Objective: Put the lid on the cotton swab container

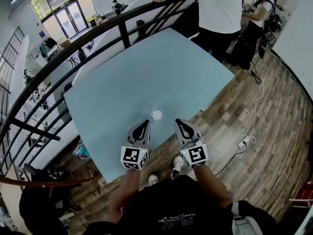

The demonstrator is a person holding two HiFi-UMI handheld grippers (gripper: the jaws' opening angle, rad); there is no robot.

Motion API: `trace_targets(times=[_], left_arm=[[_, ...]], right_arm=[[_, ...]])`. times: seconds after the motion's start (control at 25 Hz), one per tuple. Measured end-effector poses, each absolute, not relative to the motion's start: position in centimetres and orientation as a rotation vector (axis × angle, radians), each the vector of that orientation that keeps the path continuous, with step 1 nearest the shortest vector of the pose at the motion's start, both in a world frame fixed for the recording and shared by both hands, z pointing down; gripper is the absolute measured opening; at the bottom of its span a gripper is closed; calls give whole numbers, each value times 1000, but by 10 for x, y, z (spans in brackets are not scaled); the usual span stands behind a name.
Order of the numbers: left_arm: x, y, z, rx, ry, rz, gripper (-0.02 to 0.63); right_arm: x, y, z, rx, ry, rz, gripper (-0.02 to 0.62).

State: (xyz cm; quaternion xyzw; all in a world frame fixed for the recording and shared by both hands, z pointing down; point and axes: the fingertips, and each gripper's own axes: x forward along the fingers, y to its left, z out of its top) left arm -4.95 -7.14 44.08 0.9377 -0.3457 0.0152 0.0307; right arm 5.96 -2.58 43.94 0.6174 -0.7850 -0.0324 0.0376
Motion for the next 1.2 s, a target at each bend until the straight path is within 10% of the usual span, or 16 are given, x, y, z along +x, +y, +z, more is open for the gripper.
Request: trace_targets(times=[1.2], left_arm=[[-20, -147, 471, 2718, -1351, 132, 12]], right_arm=[[74, -128, 463, 1563, -2705, -53, 21]])
